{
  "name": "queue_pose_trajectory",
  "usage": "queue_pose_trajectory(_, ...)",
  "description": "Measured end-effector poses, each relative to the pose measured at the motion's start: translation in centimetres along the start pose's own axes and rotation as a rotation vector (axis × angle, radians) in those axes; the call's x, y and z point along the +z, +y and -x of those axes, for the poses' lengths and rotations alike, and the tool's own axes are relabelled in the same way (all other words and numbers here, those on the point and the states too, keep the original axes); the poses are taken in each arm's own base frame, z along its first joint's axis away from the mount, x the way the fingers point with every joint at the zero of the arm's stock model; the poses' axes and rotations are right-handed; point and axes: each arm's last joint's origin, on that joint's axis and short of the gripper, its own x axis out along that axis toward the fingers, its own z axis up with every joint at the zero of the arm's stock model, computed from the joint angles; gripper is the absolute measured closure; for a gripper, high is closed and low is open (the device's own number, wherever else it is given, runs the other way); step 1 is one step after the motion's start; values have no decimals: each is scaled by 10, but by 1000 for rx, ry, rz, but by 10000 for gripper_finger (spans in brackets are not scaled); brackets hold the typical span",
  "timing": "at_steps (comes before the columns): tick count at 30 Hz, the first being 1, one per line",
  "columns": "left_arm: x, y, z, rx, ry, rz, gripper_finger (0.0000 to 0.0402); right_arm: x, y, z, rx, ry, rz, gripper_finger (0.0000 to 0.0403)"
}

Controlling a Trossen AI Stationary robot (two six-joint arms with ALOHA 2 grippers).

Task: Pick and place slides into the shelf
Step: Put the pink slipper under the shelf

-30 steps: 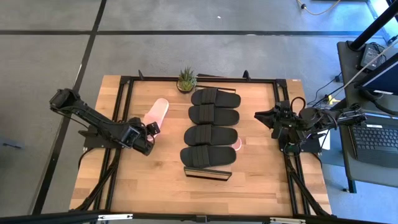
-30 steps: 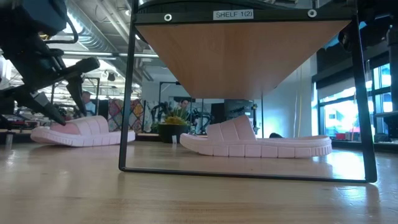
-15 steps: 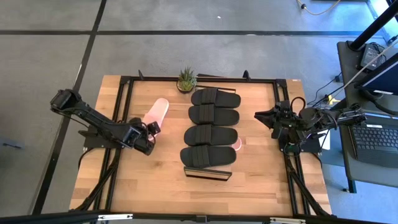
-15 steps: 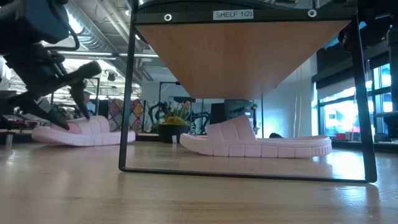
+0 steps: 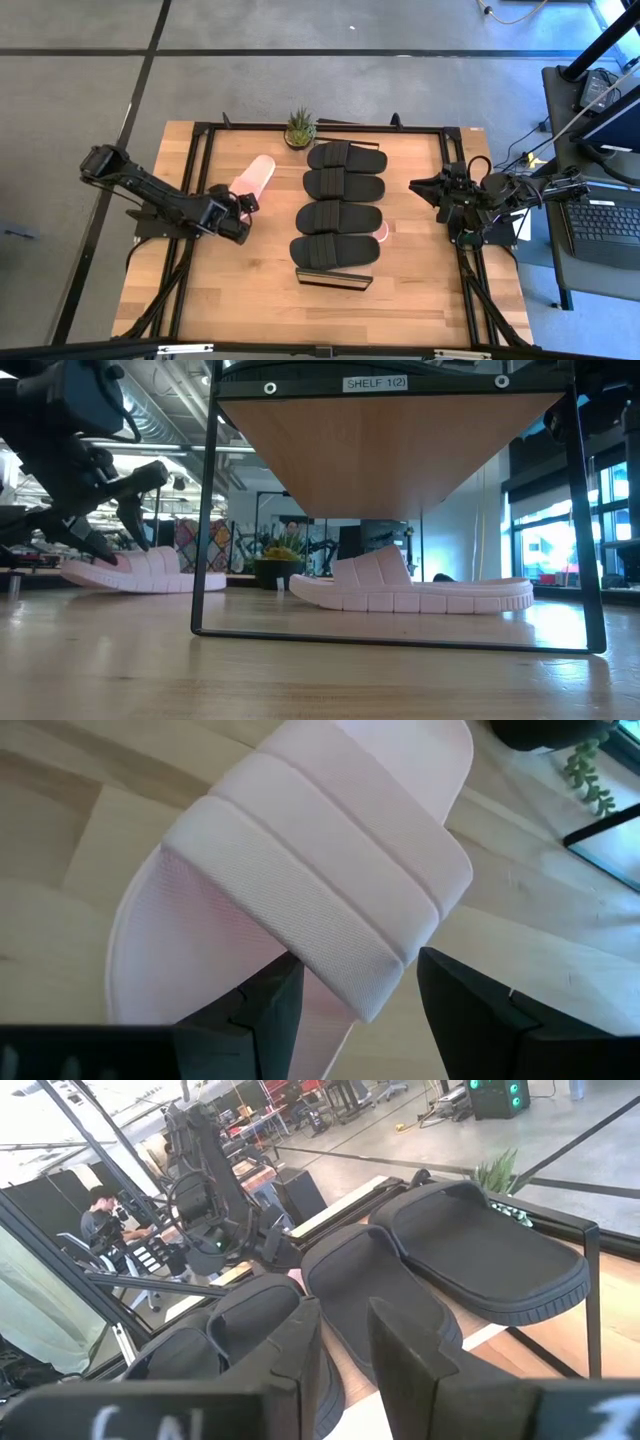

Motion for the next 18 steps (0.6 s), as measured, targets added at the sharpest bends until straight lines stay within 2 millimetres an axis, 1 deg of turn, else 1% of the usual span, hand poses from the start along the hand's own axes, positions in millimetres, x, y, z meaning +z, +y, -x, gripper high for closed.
queue_pose_trajectory(18, 0, -2, -1, -4, 8, 26, 214, 0, 0, 0, 0, 0, 23, 316)
